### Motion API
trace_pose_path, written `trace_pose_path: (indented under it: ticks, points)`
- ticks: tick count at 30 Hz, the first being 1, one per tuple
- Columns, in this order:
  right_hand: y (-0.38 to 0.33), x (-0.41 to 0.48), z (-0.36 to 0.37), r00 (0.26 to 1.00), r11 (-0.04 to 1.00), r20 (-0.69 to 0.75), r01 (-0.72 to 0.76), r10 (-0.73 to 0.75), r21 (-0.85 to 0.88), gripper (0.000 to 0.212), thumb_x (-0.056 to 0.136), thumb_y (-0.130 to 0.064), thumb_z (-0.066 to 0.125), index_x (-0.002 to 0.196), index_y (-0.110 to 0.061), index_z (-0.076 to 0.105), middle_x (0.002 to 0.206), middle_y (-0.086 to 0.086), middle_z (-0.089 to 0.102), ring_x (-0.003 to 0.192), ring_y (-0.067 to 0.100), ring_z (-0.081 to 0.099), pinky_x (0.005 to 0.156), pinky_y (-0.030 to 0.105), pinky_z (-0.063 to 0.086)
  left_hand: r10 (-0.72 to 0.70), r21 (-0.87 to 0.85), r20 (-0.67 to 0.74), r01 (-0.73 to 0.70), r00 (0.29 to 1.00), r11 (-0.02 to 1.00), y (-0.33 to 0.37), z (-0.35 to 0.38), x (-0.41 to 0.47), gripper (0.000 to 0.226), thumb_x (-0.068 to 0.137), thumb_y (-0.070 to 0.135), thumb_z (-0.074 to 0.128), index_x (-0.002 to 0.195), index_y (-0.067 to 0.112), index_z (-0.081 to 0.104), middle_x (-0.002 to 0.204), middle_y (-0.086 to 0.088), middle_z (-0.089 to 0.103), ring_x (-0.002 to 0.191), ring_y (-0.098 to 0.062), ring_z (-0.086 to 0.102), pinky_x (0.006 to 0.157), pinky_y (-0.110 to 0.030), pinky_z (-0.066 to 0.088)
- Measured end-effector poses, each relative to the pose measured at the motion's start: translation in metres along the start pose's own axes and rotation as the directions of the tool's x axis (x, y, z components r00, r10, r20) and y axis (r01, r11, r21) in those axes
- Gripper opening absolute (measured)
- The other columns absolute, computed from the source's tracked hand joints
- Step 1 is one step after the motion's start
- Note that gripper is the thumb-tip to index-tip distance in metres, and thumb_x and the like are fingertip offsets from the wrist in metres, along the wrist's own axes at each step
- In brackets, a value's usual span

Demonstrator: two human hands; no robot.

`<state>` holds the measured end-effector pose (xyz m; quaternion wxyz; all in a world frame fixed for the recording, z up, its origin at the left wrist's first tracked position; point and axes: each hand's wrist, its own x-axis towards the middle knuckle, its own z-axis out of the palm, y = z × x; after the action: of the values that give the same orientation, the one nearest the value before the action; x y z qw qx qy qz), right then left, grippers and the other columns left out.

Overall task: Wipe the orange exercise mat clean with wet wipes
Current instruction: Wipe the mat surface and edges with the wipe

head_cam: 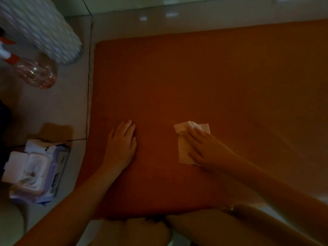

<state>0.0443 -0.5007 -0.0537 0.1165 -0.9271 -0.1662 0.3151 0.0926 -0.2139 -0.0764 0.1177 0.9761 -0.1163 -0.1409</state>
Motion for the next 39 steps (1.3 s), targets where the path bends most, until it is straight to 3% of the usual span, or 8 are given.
trace_pose_path:
  ticks: [5,10,18,22,29,32,35,39]
  points:
    - [-0.053,-0.026,0.01,0.92,0.919,0.067,0.376,-0.385,0.122,0.059,0.102,-0.043,0.027,0.152,-0.029,-0.003,0.154,-0.012,-0.022,0.14,0.008,-0.027,0.109,0.024,-0.02,-0.005,0.001,0.048,0.005,0.999,1.0,-0.001,0.0,0.001,0.058,0.096,0.036,0.022,0.148,0.011,0.034,0.158,-0.004,0.025,0.147,-0.021,0.016,0.118,-0.045,0.014]
    - [-0.011,-0.036,0.01,0.927,0.926,-0.041,0.369,-0.373,-0.076,0.066,0.098,-0.059,0.01,0.152,-0.021,0.011,0.157,0.003,0.001,0.144,0.02,0.002,0.111,0.037,0.009,-0.004,-0.022,0.031,0.004,1.0,1.0,-0.001,0.0,0.002,0.05,0.102,0.03,0.028,0.148,0.011,0.034,0.158,-0.005,0.025,0.147,-0.021,0.015,0.118,-0.045,0.014]
    - [-0.062,-0.028,0.022,0.89,0.885,0.015,0.453,-0.457,0.107,0.067,0.097,-0.053,0.022,0.153,-0.021,0.007,0.156,-0.007,-0.013,0.145,0.012,-0.016,0.114,0.03,-0.013,-0.02,0.006,0.052,0.02,0.998,1.0,0.001,-0.002,0.001,0.048,0.103,0.026,0.035,0.149,0.012,0.031,0.159,-0.003,0.022,0.147,-0.02,0.013,0.119,-0.043,0.012]
    - [-0.023,-0.057,0.01,0.929,0.935,0.103,0.351,-0.355,0.052,0.065,0.097,-0.054,0.018,0.148,-0.031,-0.015,0.151,-0.013,-0.03,0.136,-0.001,-0.033,0.106,0.019,-0.025,-0.015,-0.014,0.051,0.016,0.999,1.0,-0.001,-0.003,0.001,0.048,0.103,0.026,0.034,0.15,0.013,0.03,0.159,-0.002,0.02,0.148,-0.019,0.01,0.12,-0.041,0.009]
    - [0.013,0.018,-0.002,0.99,0.993,-0.092,-0.104,0.108,0.048,0.068,0.094,-0.058,0.008,0.145,-0.023,-0.02,0.152,0.002,-0.029,0.143,0.02,-0.023,0.119,0.044,-0.005,-0.011,-0.028,0.017,0.011,1.0,1.0,0.0,0.001,0.0,0.047,0.102,0.023,0.039,0.148,0.012,0.034,0.158,-0.005,0.025,0.147,-0.021,0.015,0.118,-0.042,0.011]
    - [-0.016,0.031,0.006,0.997,0.999,-0.075,-0.013,0.016,0.045,0.065,0.101,-0.048,0.02,0.149,-0.023,-0.016,0.156,0.002,-0.026,0.144,0.025,-0.021,0.116,0.042,-0.009,-0.01,-0.029,0.011,0.011,1.0,1.0,-0.002,0.003,-0.001,0.046,0.103,0.024,0.039,0.147,0.011,0.037,0.156,-0.006,0.028,0.146,-0.022,0.018,0.117,-0.044,0.015]
    - [-0.022,0.01,0.009,0.978,0.978,-0.019,0.209,-0.209,-0.004,0.067,0.091,-0.057,0.005,0.146,-0.027,-0.019,0.153,-0.003,-0.029,0.143,0.018,-0.023,0.115,0.038,-0.012,0.001,-0.03,0.003,-0.001,1.0,1.0,-0.003,0.002,0.0,0.053,0.097,0.033,0.031,0.144,0.01,0.041,0.154,-0.007,0.033,0.144,-0.024,0.023,0.115,-0.047,0.02]
    - [0.017,0.033,-0.009,0.995,0.982,-0.098,-0.03,0.012,-0.185,0.082,0.077,-0.055,-0.019,0.15,-0.018,-0.013,0.153,0.004,-0.024,0.147,0.022,-0.012,0.111,0.037,-0.014,0.002,-0.021,0.009,-0.002,1.0,1.0,-0.005,0.003,0.002,0.05,0.098,0.031,0.033,0.143,0.012,0.042,0.153,-0.005,0.034,0.144,-0.022,0.023,0.115,-0.045,0.018]
